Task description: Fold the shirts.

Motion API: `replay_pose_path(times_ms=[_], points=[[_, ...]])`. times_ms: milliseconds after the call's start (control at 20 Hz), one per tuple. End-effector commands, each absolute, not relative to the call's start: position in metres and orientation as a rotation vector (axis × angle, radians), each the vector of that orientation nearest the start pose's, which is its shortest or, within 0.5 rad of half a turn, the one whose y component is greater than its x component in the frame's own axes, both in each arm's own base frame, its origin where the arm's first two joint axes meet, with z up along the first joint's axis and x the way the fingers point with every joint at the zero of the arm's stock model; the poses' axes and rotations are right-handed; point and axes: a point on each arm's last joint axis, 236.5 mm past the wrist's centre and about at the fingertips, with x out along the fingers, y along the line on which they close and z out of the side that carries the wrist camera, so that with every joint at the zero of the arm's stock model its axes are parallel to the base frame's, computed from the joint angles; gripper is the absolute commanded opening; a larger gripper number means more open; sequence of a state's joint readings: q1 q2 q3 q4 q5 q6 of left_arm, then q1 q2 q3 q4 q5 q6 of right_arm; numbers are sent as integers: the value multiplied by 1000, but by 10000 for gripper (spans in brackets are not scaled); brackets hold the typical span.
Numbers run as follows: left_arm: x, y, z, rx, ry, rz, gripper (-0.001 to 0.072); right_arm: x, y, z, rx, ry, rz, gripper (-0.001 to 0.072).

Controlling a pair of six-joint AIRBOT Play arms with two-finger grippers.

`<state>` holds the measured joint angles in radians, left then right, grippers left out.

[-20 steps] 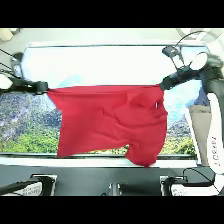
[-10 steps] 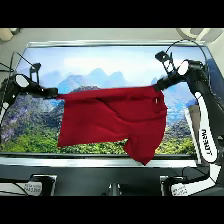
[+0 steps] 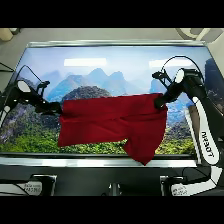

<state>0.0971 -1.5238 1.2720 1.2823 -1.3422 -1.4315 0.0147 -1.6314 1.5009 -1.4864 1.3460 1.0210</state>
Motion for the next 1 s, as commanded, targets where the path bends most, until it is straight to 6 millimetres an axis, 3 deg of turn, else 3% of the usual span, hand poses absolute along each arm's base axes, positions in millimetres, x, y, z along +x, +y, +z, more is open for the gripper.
replay_pose_path(times_ms=[0, 100, 200, 300, 400, 550, 700, 900, 950], points=[[347, -14, -15, -310, 1548, -174, 501, 383, -11, -8, -307, 1541, 412, 528], [309, -9, -23, -352, 1581, -144, 501, 351, -7, -18, -138, 1552, 482, 526], [256, -16, -52, -394, 1645, -124, 501, 316, -9, -32, -73, 1573, 526, 480], [223, -30, -77, -425, 1655, -131, 501, 291, -9, -38, -73, 1592, 560, 482], [216, -44, -91, -494, 1631, -135, 501, 288, -8, -39, -77, 1575, 549, 486], [211, -49, -103, -501, 1648, -134, 501, 287, -7, -39, -70, 1579, 552, 489], [229, -50, -108, -475, 1578, -123, 501, 281, 11, -42, 8, 1569, 589, 510], [243, -63, -107, -467, 1522, -146, 493, 248, 29, -74, 95, 1616, 613, 571], [243, -64, -107, -464, 1521, -147, 441, 243, 36, -80, 126, 1613, 627, 571]])
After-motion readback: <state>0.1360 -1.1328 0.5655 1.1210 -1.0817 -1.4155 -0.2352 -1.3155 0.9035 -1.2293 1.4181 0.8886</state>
